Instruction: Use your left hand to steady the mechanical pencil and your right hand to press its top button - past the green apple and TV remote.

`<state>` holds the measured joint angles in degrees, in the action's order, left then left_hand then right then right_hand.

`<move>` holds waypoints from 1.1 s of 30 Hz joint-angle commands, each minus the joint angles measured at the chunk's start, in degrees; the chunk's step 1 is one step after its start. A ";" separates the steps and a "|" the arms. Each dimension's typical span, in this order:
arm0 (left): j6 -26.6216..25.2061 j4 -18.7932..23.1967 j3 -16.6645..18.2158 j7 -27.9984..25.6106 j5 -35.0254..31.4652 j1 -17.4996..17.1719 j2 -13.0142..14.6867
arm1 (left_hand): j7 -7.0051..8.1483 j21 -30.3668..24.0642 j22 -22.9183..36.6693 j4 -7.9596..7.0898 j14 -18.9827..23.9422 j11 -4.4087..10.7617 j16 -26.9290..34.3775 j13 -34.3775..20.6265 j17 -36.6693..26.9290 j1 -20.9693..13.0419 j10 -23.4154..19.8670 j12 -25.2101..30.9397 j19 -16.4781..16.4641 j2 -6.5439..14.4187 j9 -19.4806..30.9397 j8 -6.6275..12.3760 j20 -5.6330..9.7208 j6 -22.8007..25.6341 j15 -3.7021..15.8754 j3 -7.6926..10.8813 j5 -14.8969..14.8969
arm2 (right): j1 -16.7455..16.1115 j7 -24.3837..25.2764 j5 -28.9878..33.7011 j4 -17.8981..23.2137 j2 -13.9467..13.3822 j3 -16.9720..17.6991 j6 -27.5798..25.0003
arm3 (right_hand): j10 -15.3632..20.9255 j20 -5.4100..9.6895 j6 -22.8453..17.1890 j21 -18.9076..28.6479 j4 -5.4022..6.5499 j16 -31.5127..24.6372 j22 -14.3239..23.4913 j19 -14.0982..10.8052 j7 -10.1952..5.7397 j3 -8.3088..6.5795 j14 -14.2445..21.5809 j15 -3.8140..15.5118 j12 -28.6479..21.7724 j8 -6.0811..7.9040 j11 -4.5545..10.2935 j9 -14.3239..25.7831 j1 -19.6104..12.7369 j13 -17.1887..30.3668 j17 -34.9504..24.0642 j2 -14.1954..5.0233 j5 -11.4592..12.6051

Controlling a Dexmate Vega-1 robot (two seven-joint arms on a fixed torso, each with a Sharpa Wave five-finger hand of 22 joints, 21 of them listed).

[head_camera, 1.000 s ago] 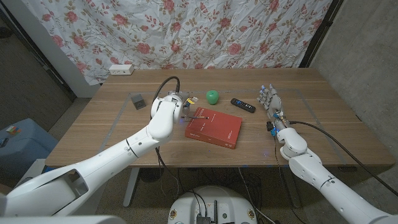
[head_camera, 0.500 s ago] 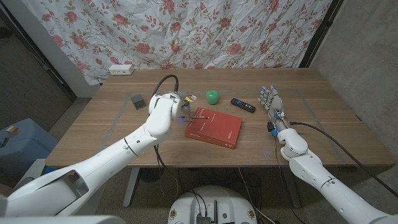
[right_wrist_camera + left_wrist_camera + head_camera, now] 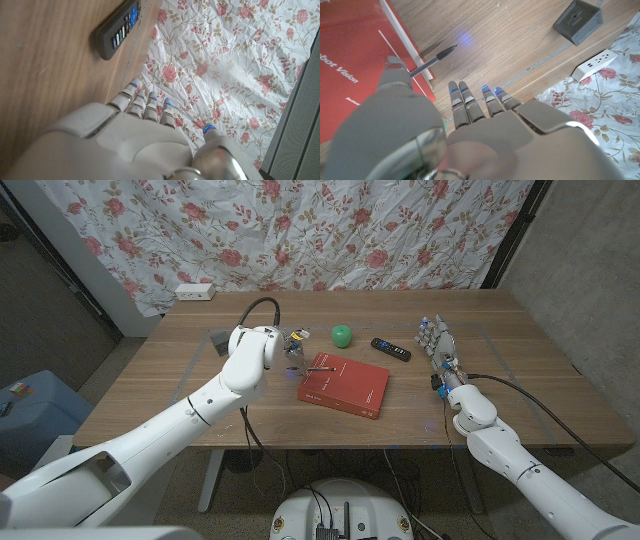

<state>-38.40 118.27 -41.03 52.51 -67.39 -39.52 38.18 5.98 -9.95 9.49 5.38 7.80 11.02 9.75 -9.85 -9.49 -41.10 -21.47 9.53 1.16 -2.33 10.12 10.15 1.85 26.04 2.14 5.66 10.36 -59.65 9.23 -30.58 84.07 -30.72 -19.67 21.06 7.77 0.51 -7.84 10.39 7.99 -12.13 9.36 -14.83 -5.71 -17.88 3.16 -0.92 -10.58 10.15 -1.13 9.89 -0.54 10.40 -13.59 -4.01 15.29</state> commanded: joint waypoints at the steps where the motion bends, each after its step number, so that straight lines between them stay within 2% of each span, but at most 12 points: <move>1: -0.02 2.39 4.92 -6.61 12.16 -2.05 4.09 | -0.30 -0.21 0.07 -0.64 -1.13 -0.84 0.09 -0.08 -0.06 1.76 2.13 0.20 0.94 1.01 0.03 -0.30 0.17 -2.44 1.96 0.36 0.11 | 0.59 1.46 2.20 0.66 -0.71 -0.55 -1.28 | 0.03 0.18 -0.11 0.13 0.03 0.09 0.08 0.22 0.22 0.22 -0.33 0.18 -0.20 0.05 -0.26 0.05 0.04 0.10 -0.02 -0.67 0.52; 4: -1.06 2.93 5.45 -9.36 14.41 -2.69 4.97 | -0.71 -0.26 0.06 -0.69 -2.01 -1.72 -0.04 -0.06 -0.03 2.48 3.84 0.09 1.26 1.42 0.00 -0.26 0.20 -3.55 1.91 0.43 0.13 | 0.67 1.82 2.47 0.66 -0.55 -0.58 -1.18 | 0.08 0.20 -0.10 0.16 0.06 0.07 0.08 0.16 0.19 0.27 -0.31 0.13 -0.23 0.08 -0.32 0.05 0.05 0.10 -0.01 -0.66 0.52; 9: -2.08 3.18 7.09 -15.20 20.43 -4.26 5.51 | -1.31 -0.34 0.06 -0.76 -2.91 -2.05 0.00 -0.04 -0.01 3.45 5.87 0.11 1.55 1.97 -0.04 -0.34 0.02 -5.50 1.78 0.53 0.14 | 1.03 2.10 3.26 0.40 -0.51 -0.79 -0.99 | 0.15 0.20 -0.08 0.16 0.11 0.03 0.08 0.14 0.18 0.35 -0.25 0.20 -0.26 0.12 -0.28 0.05 0.06 0.09 0.00 -0.64 0.54; 12: -3.34 3.34 6.90 -17.84 22.66 -4.34 6.02 | -1.49 -0.37 0.06 -0.78 -3.04 -2.21 0.06 -0.03 0.00 3.76 6.40 0.19 1.60 2.25 -0.05 0.07 -0.02 -4.97 1.73 0.61 0.12 | 1.27 1.85 3.47 0.10 -0.58 -0.86 -0.74 | 0.29 0.19 -0.10 0.17 0.13 0.02 0.08 0.13 0.10 0.40 -0.23 0.20 -0.32 0.15 -0.22 0.05 0.06 0.09 0.01 -0.62 0.54; 17: -4.05 3.42 9.71 -25.37 30.38 -6.68 5.61 | -1.60 -0.41 0.06 -0.81 -2.95 -2.38 0.16 -0.02 0.00 3.93 6.46 0.33 1.56 2.67 -0.06 0.24 -0.02 -4.70 1.72 0.77 0.12 | 2.28 0.07 2.98 -1.51 -0.36 -1.01 0.46 | 0.37 0.28 -0.15 0.19 0.15 -0.03 0.08 0.08 0.20 0.50 -0.12 0.30 -0.35 0.21 -0.12 0.04 0.05 0.08 0.04 -0.55 0.55; 23: -2.91 2.34 11.73 -34.76 38.81 -8.68 5.17 | -1.90 -0.63 0.06 -0.90 -2.69 -2.59 0.31 -0.01 -0.01 4.09 6.66 0.48 1.06 3.87 -0.06 0.39 0.26 -4.48 1.67 1.27 0.13 | 3.47 -1.77 2.33 -3.07 0.04 -1.25 1.52 | 0.58 0.37 -0.15 0.22 0.16 -0.05 0.08 -0.01 0.22 0.59 -0.04 0.54 -0.42 0.23 -0.14 0.04 0.03 0.08 0.07 -0.49 0.55; 27: -2.40 1.77 11.46 -39.60 42.24 -8.94 5.70 | -2.08 -0.75 0.06 -0.88 -2.47 -2.68 0.39 -0.01 0.01 4.14 6.85 0.51 0.70 4.32 -0.07 0.39 0.35 -4.49 1.74 1.49 0.11 | 4.20 -2.13 2.89 -3.92 0.12 -1.58 1.87 | 0.69 0.54 -0.39 0.26 0.16 -0.11 0.07 -0.16 0.03 0.63 0.13 0.61 -0.45 0.34 -0.18 0.04 0.00 0.08 0.10 -0.47 0.56; 33: 1.30 -0.41 12.71 -46.94 49.06 -10.05 5.57 | -2.35 -0.96 0.05 -0.80 -2.12 -2.97 0.46 0.00 0.03 4.21 7.12 0.58 -0.06 5.09 -0.09 0.36 0.67 -4.59 1.94 1.87 0.06 | 4.77 -2.94 1.68 -4.75 0.63 -1.47 1.95 | 1.11 0.59 -0.65 0.33 0.18 -0.23 0.07 -0.42 0.29 0.71 0.49 0.83 -0.57 0.43 -0.07 0.04 -0.04 0.07 0.16 -0.48 0.60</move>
<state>-40.79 120.15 -30.25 19.00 -30.29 -47.61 43.52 3.96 -10.66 9.48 4.53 5.13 8.18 9.98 -9.86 -9.34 -36.72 -14.60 9.76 1.69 2.23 9.86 10.19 2.03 21.40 2.27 7.01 10.40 -56.30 7.88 -27.92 81.20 -30.75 -20.93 22.37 8.30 0.75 -7.77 10.39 8.22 -12.13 9.36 -15.06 -5.62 -17.31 3.39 -0.70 -10.82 10.15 -1.23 9.89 -0.54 10.40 -13.30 -4.01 15.29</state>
